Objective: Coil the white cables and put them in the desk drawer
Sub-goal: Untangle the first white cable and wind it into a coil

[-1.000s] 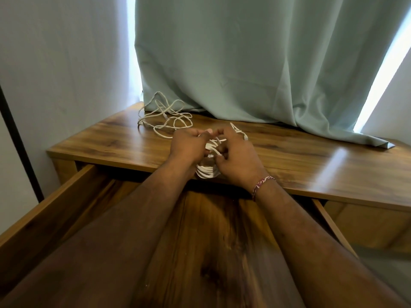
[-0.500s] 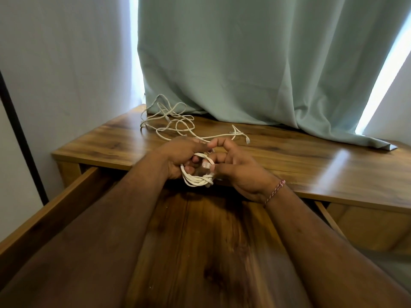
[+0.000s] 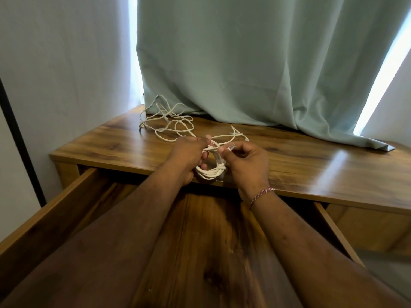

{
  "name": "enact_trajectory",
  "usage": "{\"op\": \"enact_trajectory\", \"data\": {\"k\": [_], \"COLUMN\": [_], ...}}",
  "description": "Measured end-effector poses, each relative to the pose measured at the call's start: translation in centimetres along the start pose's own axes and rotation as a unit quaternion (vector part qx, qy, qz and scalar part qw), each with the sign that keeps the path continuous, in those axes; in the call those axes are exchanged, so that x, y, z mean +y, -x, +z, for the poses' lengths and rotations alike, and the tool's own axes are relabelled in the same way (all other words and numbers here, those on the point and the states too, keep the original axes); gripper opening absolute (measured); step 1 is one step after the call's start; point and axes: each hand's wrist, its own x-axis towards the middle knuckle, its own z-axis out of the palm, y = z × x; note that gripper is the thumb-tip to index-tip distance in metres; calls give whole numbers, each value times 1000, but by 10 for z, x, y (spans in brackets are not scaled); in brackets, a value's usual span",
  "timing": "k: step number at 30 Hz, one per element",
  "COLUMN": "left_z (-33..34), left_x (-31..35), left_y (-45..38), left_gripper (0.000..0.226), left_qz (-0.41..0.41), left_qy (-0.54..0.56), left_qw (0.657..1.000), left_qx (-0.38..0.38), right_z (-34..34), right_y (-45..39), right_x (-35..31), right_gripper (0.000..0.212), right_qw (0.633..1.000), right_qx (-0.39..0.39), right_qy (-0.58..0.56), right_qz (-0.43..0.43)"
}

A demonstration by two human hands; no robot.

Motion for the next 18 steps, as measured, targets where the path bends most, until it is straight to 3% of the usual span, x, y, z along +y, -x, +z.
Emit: {"op": "enact_trajectory", "data": {"k": [4, 7, 9, 13, 16, 18], "left_z": [-7, -8, -8, -6, -4, -1], "left_x": [-6, -6, -4, 4, 7, 5], "left_y": [-1, 0, 2, 3, 6, 9], "left_gripper": [33, 56, 64, 37, 45, 45], "left_qz": [127, 209, 221, 208, 210, 228], "left_qy": [-190, -292, -321, -403, -518, -528], "left_qw": [973, 933, 920, 880, 812, 802], "left_qx": [27, 10, -35, -138, -169, -161], "right_z": [-5, -7, -9, -20, -28, -31], "right_y": [0, -3, -7, -17, -15, -15], "right_x": [-9, -10, -8, -2, -2, -5], "right_gripper": [8, 11, 17, 24, 22, 20], "right_qw": [988, 984, 985, 984, 983, 984], "right_qx": [-28, -23, -8, 1, -40, -78], "right_qy": [-122, -136, -127, -120, -105, -80], "right_qz": [92, 115, 113, 130, 145, 138]}}
